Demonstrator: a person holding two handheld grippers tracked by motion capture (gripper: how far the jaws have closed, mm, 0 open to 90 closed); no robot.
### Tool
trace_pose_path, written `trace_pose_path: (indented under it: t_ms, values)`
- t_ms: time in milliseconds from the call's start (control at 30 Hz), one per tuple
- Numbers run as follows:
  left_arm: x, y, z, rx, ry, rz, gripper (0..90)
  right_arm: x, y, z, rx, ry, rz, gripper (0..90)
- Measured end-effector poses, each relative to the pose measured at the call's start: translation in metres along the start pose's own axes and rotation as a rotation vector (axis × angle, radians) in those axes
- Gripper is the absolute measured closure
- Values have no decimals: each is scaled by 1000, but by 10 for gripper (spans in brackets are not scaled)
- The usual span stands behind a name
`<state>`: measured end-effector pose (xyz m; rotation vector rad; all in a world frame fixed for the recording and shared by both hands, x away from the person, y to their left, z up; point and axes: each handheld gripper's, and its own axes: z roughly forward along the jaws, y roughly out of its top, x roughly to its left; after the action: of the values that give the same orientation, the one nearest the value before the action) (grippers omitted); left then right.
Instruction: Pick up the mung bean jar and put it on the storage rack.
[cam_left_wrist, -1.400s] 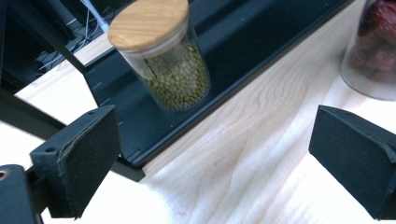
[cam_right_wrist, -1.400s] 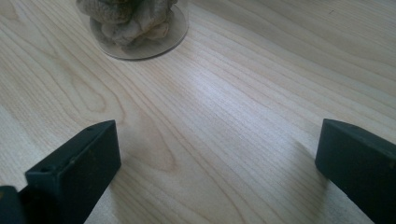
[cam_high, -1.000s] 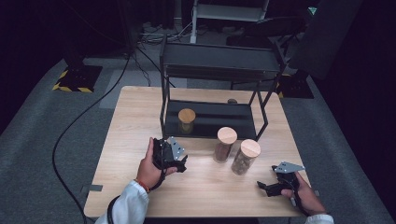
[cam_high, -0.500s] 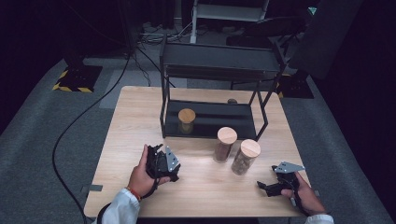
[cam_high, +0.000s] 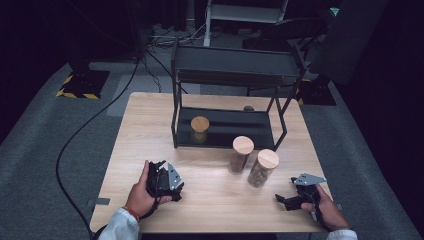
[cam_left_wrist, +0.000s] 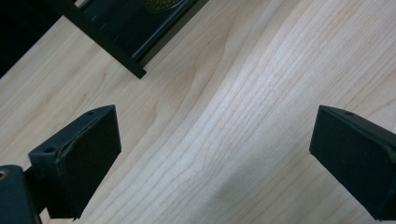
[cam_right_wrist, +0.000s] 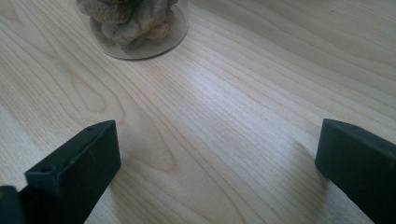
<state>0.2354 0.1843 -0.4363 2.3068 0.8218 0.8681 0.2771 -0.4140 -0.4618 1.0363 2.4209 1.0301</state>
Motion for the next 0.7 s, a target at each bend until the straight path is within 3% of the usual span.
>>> trace_pose_path:
  t_ms: [367, 500, 700]
  values:
    - [4, -18, -1, 34, -13, -33, 17, 0, 0, 0, 0, 0, 0, 0]
    - [5, -26, -2, 44, -21, -56, 17, 0, 0, 0, 2, 1, 1, 0]
    - [14, -35, -5, 44, -51, -123, 16, 0, 0, 0, 2, 1, 1, 0]
